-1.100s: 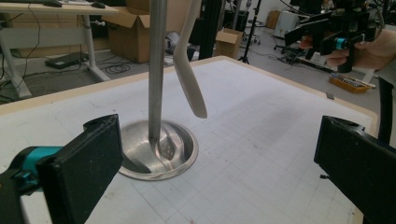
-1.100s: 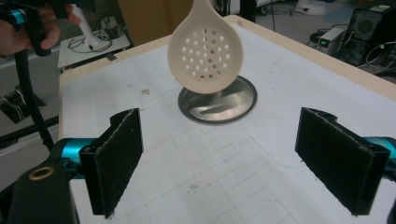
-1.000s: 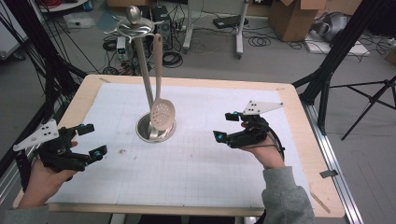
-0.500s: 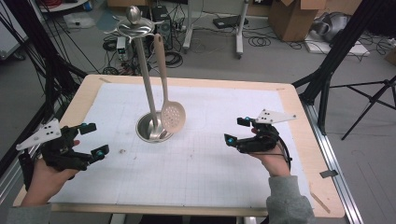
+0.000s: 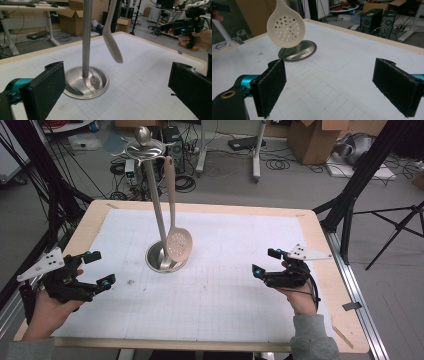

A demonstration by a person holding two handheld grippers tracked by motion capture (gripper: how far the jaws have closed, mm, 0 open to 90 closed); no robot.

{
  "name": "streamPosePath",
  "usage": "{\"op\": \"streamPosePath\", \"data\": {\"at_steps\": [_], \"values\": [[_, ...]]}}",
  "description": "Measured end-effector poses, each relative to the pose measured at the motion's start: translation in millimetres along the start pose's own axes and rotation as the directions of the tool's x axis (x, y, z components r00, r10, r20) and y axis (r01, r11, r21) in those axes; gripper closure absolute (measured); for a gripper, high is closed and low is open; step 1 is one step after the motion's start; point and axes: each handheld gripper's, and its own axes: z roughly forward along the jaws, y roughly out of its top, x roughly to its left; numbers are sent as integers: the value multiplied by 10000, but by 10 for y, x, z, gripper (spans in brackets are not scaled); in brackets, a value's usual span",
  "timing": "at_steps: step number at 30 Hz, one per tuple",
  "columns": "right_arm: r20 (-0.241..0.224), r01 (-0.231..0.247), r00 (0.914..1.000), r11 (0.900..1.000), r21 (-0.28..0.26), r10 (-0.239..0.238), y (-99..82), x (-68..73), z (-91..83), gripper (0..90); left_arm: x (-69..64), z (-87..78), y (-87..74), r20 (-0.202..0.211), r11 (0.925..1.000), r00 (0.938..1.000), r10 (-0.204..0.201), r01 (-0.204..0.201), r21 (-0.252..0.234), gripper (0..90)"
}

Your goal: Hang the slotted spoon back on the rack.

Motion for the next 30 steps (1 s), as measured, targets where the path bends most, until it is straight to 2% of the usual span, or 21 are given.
{"op": "streamPosePath", "data": {"at_steps": [9, 12, 21, 27, 30], "values": [[889, -386, 9952, 9992, -141, 397, -128, -44, -129, 103, 24, 7, -31, -62, 9999, 10000, -39, 40, 130, 17], [1100, -429, 9929, 9987, -276, 457, -165, -67, -170, 103, 34, 0, -36, -98, 9999, 9999, -73, 74, 118, 17], [1501, -671, 9862, 9975, -243, 700, -305, -109, -290, 103, 88, -39, -72, -479, 9999, 9988, -39, 45, 124, 17], [1955, -892, 9763, 9956, -298, 933, -397, -124, -341, 103, 137, -71, -96, -689, 9997, 9975, -129, 142, 175, 18], [2286, -1038, 9671, 9935, -471, 1118, -431, -136, -379, 103, 172, -102, -118, -929, 9995, 9956, -129, 155, 271, 18]]}}
